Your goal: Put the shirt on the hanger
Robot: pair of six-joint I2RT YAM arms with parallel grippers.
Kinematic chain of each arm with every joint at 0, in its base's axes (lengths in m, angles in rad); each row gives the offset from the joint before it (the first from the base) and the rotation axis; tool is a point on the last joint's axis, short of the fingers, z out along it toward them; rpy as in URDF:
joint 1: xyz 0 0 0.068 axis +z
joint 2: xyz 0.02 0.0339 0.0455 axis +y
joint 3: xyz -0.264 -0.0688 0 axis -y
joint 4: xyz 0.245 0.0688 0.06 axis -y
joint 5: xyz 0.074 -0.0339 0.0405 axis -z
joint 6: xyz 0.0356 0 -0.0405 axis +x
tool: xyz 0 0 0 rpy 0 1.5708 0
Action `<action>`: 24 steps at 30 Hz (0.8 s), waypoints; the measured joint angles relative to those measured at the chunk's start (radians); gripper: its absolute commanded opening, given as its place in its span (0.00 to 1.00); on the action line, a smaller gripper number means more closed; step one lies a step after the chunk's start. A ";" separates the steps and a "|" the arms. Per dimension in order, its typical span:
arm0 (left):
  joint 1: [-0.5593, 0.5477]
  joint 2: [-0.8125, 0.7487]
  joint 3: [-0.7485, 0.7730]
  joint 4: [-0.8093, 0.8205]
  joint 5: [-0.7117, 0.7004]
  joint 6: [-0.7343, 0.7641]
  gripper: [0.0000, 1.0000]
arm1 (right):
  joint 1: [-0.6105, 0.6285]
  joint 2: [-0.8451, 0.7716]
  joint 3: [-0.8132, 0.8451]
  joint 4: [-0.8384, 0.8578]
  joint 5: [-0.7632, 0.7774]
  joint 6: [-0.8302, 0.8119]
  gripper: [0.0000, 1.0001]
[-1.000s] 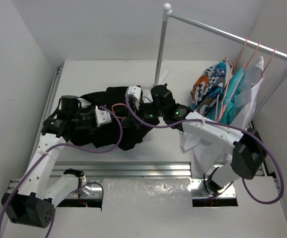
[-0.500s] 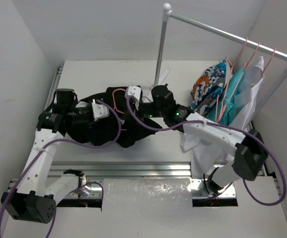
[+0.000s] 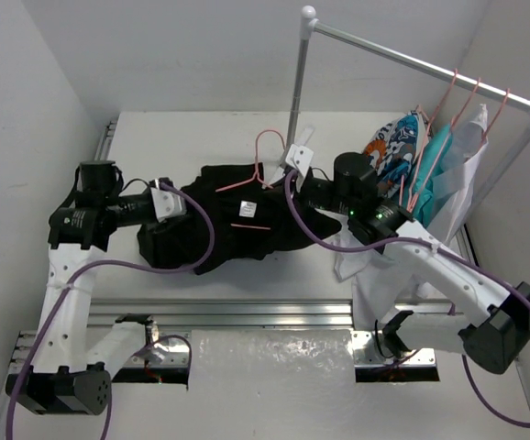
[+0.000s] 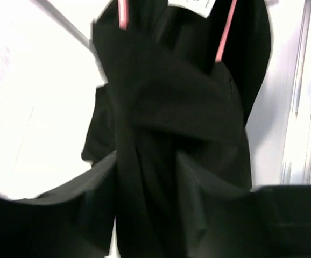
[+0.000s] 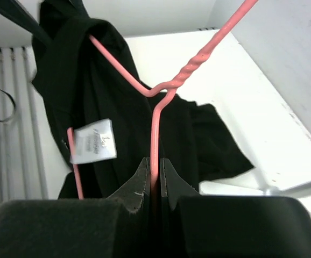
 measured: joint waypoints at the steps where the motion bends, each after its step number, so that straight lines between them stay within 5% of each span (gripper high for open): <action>1: 0.014 0.000 0.001 -0.018 0.003 0.006 0.57 | -0.003 -0.009 -0.001 -0.010 0.005 -0.016 0.00; 2: 0.028 0.001 0.007 -0.037 0.006 0.013 0.96 | -0.006 -0.016 -0.001 -0.021 0.010 -0.030 0.00; 3: 0.037 0.001 0.017 -0.056 0.011 0.021 1.00 | -0.008 -0.023 -0.001 -0.027 0.018 -0.046 0.00; 10: 0.052 -0.005 0.238 -0.134 0.115 -0.054 0.99 | -0.019 0.019 0.163 -0.130 0.030 -0.143 0.00; 15: 0.051 -0.022 0.276 0.071 0.183 -0.327 1.00 | -0.019 0.098 0.378 -0.197 -0.034 -0.188 0.00; 20: 0.022 0.048 0.309 0.292 0.130 -0.541 0.99 | -0.019 0.279 0.762 -0.296 -0.146 -0.187 0.00; 24: -0.008 0.093 0.301 0.362 0.048 -0.619 1.00 | -0.019 0.324 0.819 -0.333 -0.200 -0.200 0.00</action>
